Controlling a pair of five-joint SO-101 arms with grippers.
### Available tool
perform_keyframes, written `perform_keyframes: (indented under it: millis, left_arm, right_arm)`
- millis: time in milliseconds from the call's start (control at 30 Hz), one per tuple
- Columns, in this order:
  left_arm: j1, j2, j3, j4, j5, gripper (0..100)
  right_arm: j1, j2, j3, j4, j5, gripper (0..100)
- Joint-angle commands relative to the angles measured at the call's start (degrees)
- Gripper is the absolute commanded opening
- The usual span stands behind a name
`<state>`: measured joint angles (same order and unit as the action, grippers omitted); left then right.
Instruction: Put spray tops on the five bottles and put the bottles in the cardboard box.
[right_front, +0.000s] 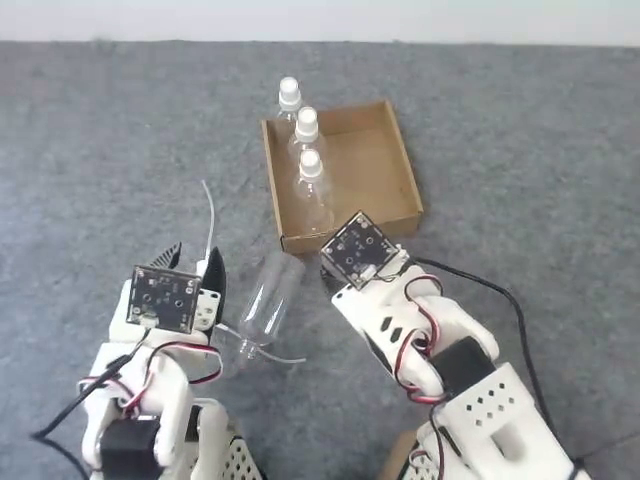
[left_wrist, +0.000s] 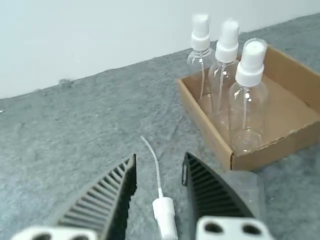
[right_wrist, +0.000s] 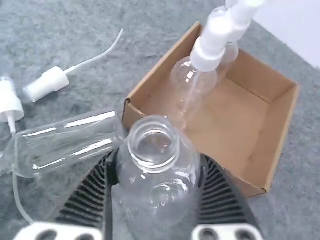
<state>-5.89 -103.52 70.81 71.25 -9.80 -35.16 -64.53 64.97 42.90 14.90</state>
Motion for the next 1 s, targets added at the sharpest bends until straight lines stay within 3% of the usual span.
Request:
perform_keyframes:
  millis: [0, 267, 667, 967]
  left_arm:
    - [-1.7, 5.7, -1.2, 0.0, -1.1, 17]
    - [-6.4, 23.3, -6.4, -1.0, -0.9, 18]
    - [-9.4, 36.8, -10.0, -0.4, -0.7, 19]
    - [-13.3, 47.6, -11.5, -0.5, 8.1, 19]
  right_arm:
    - [1.5, -1.8, -0.7, -1.5, -0.5, 3.7]
    - [1.4, -1.8, -0.7, -1.5, -0.5, 3.7]
    - [1.4, -1.8, -0.7, -1.5, -0.5, 3.7]
    - [1.4, -1.6, -0.7, -1.5, -0.5, 3.7]
